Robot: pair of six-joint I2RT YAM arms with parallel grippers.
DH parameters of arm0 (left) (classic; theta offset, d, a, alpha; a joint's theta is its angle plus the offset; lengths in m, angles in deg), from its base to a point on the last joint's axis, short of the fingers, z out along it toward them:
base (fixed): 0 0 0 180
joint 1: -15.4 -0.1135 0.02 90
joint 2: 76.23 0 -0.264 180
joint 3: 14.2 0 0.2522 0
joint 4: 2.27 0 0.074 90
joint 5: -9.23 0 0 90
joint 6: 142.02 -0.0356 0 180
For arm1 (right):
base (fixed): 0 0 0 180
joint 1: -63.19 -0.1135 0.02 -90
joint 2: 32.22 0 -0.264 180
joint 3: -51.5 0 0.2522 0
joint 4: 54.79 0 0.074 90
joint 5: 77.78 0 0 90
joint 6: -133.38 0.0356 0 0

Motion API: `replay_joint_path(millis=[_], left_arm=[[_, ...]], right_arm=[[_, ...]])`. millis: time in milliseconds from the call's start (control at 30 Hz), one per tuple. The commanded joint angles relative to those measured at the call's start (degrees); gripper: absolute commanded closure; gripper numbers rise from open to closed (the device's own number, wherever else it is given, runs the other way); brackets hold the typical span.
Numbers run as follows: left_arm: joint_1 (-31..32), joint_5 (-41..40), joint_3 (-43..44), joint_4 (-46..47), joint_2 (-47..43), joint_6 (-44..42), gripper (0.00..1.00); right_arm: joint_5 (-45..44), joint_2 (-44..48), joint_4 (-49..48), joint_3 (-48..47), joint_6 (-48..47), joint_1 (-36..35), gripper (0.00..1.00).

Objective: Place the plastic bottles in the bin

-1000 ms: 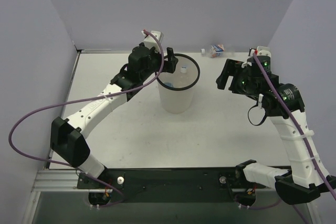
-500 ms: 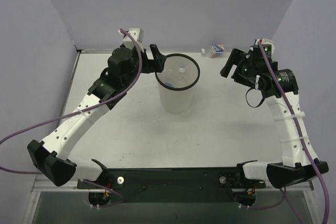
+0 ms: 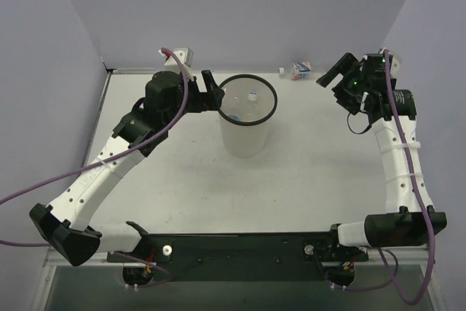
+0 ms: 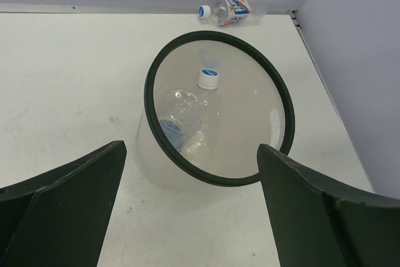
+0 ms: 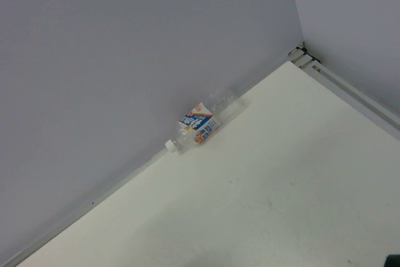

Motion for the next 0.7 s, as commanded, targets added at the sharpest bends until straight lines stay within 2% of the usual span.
replay_joint_path(millis=[0, 67, 433, 667], left_arm=[[-0.65, 2.61, 0.52, -1.45, -1.92, -1.54, 0.03], [-0.83, 3.05, 0.43, -1.8, -2.19, -2.06, 0.03], [-2.32, 4.19, 0.16, -4.27, -3.42, -2.76, 0.03], [-2.94, 3.93, -0.36, -5.23, -5.88, -3.21, 0.03]], right_arm=[[1.53, -1.23, -5.2, 2.22, 6.45, 2.37, 0.15], [0.65, -1.32, -5.81, 2.31, 7.51, 4.3, 0.15], [-0.58, -0.88, -8.1, 3.1, 9.09, 5.27, 0.15], [-1.11, -1.58, -17.75, 7.5, 14.45, 5.8, 0.15]])
